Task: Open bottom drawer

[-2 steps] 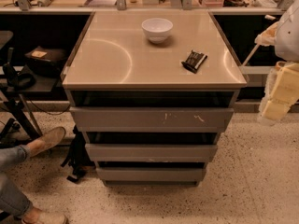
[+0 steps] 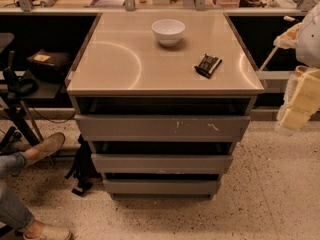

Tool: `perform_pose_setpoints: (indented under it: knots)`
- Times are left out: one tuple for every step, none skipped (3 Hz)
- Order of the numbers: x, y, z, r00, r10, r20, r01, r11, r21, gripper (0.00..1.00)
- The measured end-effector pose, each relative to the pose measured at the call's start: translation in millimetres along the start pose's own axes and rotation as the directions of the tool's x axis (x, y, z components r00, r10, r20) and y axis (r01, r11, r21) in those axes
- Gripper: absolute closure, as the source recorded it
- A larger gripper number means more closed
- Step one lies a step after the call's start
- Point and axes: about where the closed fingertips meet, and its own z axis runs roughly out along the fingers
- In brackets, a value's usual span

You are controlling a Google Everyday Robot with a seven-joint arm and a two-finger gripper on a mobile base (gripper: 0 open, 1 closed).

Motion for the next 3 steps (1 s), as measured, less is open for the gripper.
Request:
perform_pose_setpoints:
  knots:
    - [-30, 38, -12, 0.991, -0.099, 0.095, 0.093, 0.9940, 0.057, 0.00]
    - [-66, 94, 1, 0.957, -0.211, 0.198, 0.190, 0.9748, 0.116, 0.00]
    - [-108, 140, 50, 0.925, -0.221, 0.309, 0.195, 0.9743, 0.113, 0.00]
